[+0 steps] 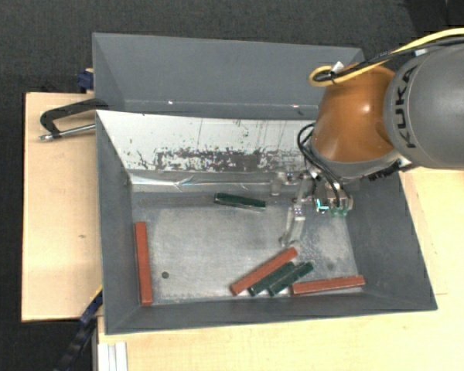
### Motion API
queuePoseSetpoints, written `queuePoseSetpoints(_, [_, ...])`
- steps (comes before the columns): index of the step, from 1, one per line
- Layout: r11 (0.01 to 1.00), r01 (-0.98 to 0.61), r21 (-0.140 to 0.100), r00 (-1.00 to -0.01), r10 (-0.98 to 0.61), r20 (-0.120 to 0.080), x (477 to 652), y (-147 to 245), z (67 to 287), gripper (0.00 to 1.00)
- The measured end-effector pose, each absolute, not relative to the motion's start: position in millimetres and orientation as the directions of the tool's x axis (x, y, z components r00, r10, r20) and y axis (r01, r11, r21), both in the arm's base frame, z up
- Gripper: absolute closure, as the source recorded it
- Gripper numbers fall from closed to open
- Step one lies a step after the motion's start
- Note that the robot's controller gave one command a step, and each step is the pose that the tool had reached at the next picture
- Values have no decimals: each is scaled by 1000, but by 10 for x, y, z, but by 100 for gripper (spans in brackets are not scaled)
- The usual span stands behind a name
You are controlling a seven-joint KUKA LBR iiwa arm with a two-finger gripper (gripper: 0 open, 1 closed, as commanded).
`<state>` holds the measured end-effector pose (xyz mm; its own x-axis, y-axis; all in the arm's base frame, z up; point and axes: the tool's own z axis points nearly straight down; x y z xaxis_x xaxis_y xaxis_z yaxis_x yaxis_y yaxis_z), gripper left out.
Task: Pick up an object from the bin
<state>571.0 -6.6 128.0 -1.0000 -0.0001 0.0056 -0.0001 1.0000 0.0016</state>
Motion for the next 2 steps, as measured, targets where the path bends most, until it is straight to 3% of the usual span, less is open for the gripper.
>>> queuePoseSetpoints(1, [1000, 0, 1, -1000, 0, -2, 5730, -67, 1323, 0])
queuePoseSetpoints(2, [999, -41, 2, -999, -41, -3, 5950, 342, 710, 100])
